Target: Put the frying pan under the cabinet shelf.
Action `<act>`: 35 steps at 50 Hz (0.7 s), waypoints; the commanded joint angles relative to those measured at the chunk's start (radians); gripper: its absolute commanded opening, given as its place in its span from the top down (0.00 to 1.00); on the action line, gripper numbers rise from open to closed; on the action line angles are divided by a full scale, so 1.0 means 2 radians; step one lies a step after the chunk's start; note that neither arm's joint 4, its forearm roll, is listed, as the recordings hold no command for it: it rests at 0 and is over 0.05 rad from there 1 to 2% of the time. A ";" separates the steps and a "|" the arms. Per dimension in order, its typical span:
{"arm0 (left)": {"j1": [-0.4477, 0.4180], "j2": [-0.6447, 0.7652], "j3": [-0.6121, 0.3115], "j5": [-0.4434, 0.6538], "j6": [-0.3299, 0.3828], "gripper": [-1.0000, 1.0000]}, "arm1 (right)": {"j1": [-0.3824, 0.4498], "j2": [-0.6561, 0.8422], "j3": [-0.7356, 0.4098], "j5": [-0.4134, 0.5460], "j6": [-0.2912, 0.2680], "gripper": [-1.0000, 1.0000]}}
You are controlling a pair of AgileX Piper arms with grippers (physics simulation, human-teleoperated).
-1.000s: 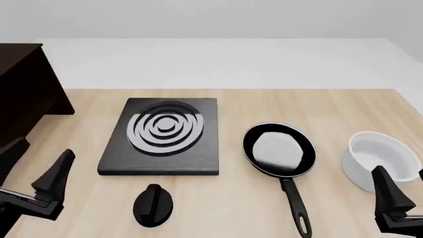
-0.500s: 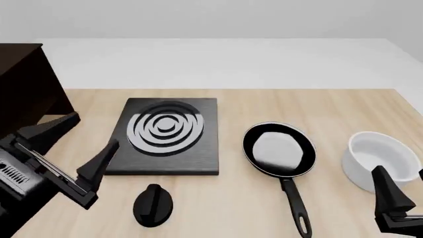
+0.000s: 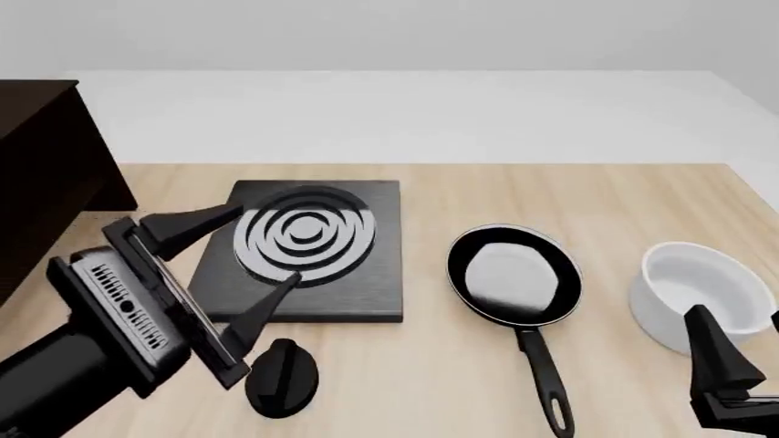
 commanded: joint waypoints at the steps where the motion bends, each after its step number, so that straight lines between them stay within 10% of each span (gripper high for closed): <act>1: -0.041 0.048 -0.012 -0.018 0.046 0.00 | 0.000 0.000 0.000 0.000 0.000 0.00; 35: -0.140 0.160 -0.017 -0.057 0.158 0.00 | 0.000 0.000 0.000 0.000 0.000 0.00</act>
